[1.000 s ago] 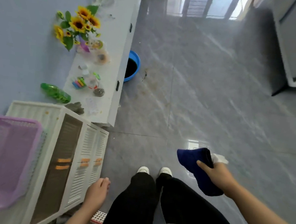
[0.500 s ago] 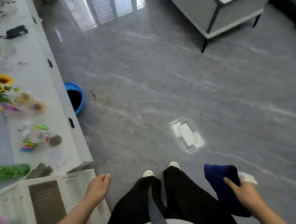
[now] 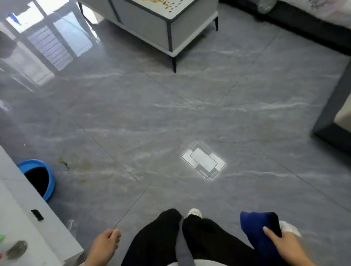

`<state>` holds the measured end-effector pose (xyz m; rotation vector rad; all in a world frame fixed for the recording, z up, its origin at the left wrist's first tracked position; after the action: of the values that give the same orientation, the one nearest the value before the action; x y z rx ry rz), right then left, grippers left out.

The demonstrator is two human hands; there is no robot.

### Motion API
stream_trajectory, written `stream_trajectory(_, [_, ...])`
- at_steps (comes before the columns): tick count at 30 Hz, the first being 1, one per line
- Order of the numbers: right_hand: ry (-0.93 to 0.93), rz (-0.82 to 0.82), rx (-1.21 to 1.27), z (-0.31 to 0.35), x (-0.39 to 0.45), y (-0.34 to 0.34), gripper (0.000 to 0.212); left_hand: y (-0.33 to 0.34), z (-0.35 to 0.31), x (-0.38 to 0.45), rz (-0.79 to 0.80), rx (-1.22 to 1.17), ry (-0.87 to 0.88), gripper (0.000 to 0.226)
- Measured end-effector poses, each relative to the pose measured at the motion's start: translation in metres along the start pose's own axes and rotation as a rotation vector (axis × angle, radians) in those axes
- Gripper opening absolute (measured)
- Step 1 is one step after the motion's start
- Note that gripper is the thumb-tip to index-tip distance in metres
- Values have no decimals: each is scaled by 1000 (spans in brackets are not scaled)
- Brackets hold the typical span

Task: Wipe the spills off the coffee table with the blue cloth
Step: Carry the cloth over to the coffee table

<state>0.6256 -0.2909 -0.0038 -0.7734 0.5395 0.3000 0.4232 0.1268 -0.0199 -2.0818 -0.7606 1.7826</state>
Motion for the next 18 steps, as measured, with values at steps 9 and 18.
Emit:
stream_trajectory(9, [7,-122,121,35,85,-45,8,9,-91,-6,6,126,27,44])
stream_trajectory(18, [197,-187,76,38,134,-76,9,34,-289,18,109,203,137,32])
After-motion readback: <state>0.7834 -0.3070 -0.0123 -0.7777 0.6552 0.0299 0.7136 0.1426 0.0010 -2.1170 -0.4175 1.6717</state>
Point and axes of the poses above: each hand's wrist, its own x-axis towards the middle knuckle, its own y-axis out of the palm, z = x × y, the point moved 3 cm from there along x, towards the middle knuckle, and after that the axes turned 11 degrees about -y, right-handed, at the moved point
